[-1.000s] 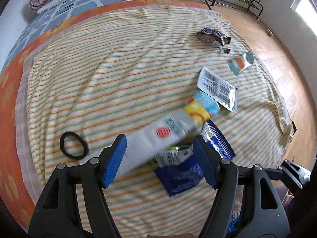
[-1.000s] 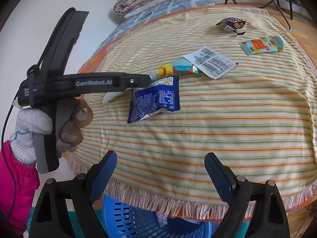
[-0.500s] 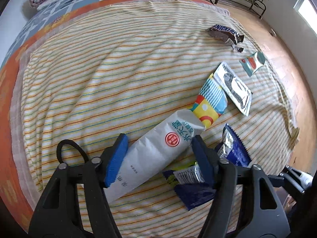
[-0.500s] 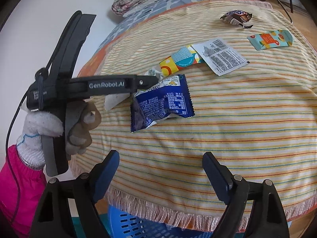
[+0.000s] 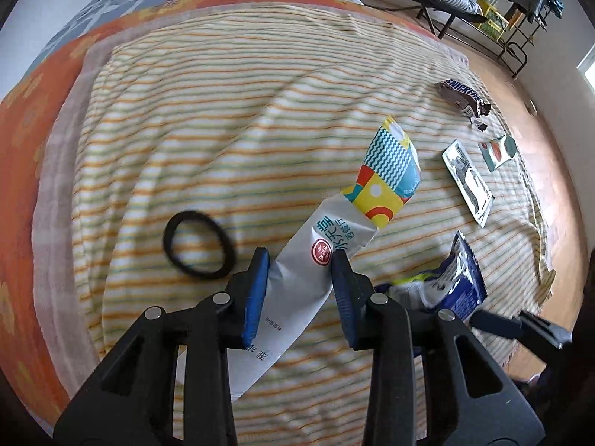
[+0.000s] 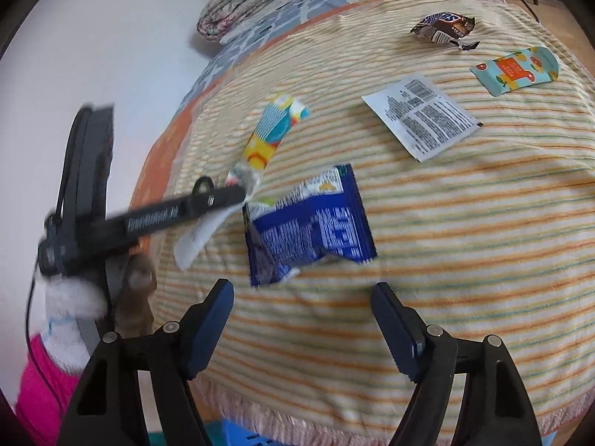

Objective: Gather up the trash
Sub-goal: 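Grasp the white drink pouch with the left tool while the right tool grasps the blue wrapper, then carry the pouch with the left tool while the right tool carries the wrapper to the basket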

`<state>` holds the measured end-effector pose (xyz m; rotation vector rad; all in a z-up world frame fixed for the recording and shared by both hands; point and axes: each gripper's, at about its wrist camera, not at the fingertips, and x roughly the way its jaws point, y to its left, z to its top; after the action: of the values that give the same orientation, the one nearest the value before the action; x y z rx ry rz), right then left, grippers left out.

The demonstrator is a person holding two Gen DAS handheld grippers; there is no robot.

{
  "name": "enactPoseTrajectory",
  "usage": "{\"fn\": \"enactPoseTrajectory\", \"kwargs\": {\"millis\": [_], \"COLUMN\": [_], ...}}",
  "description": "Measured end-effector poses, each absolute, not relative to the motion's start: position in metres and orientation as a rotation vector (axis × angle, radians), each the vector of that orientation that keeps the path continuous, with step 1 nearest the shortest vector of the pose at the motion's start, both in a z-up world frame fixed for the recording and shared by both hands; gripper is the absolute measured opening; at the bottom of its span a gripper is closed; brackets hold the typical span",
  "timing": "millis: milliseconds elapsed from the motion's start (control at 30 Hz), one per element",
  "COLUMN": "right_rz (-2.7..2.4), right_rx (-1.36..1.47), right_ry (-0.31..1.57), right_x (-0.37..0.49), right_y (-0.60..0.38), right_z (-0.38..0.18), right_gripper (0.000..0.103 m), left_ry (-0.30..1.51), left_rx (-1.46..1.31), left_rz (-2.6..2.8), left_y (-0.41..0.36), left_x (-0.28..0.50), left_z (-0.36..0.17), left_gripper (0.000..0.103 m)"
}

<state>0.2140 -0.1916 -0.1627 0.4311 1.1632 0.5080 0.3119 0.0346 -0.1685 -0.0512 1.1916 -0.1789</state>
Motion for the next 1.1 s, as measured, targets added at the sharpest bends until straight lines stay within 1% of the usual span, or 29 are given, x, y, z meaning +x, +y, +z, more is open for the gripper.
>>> {"fn": "enactPoseTrajectory", "kwargs": {"millis": [67, 167, 267, 400, 433, 467, 567, 600, 633, 667, 700, 800, 900, 967, 1000, 1100], "right_rz": [0.503, 0.482, 0.463, 0.438, 0.43, 0.421, 0.408, 0.412, 0.417, 0.419, 0.42, 0.429, 0.435, 0.437, 0.439, 0.441], "right_rx": [0.445, 0.435, 0.443, 0.377, 0.352, 0.327, 0.246, 0.233, 0.232, 0.239, 0.244, 0.264, 0.255, 0.244, 0.24, 0.228], "right_ry": [1.157, 1.16, 1.166, 1.162, 1.161, 1.154, 1.135, 1.127, 1.121, 1.119, 1.119, 1.107, 1.081, 1.067, 1.06, 1.04], "right_x": [0.224, 0.238, 0.258, 0.269, 0.271, 0.27, 0.265, 0.264, 0.262, 0.263, 0.261, 0.261, 0.254, 0.247, 0.245, 0.237], "right_y": [-0.188, -0.18, -0.172, -0.155, -0.15, -0.149, -0.146, -0.148, -0.151, -0.154, -0.158, -0.164, -0.166, -0.168, -0.168, -0.17], "right_z": [-0.163, -0.161, -0.163, -0.159, -0.159, -0.158, -0.155, -0.154, -0.153, -0.153, -0.152, -0.149, -0.143, -0.139, -0.136, -0.129], "right_gripper": [0.08, 0.069, 0.069, 0.069, 0.069, 0.068, 0.055, 0.048, 0.045, 0.037, 0.033, 0.028, 0.027, 0.026, 0.026, 0.026], "left_ry": [1.194, 1.197, 1.196, 1.196, 1.198, 1.2, 1.203, 1.205, 1.209, 1.208, 1.207, 1.209, 1.213, 1.211, 1.21, 1.196], "left_rx": [-0.063, -0.087, -0.097, -0.103, -0.096, -0.082, -0.04, -0.031, -0.023, -0.02, -0.019, -0.005, 0.003, -0.025, -0.043, -0.059], "left_rz": [-0.169, -0.147, -0.133, -0.142, -0.146, -0.149, -0.157, -0.16, -0.161, -0.16, -0.161, -0.164, -0.131, -0.138, -0.142, -0.14], "left_y": [0.04, 0.049, 0.058, 0.062, 0.061, 0.059, 0.053, 0.052, 0.051, 0.05, 0.05, 0.049, 0.05, 0.053, 0.054, 0.056], "left_x": [0.307, 0.301, 0.293, 0.288, 0.287, 0.287, 0.284, 0.283, 0.282, 0.28, 0.279, 0.275, 0.272, 0.27, 0.269, 0.264], "left_z": [-0.167, -0.166, -0.165, -0.164, -0.164, -0.164, -0.164, -0.165, -0.165, -0.165, -0.166, -0.168, -0.169, -0.167, -0.165, -0.159], "left_gripper": [0.034, 0.034, 0.034, 0.034, 0.034, 0.037, 0.038, 0.043, 0.052, 0.055, 0.056, 0.056, 0.032, 0.027, 0.023, 0.021]}}
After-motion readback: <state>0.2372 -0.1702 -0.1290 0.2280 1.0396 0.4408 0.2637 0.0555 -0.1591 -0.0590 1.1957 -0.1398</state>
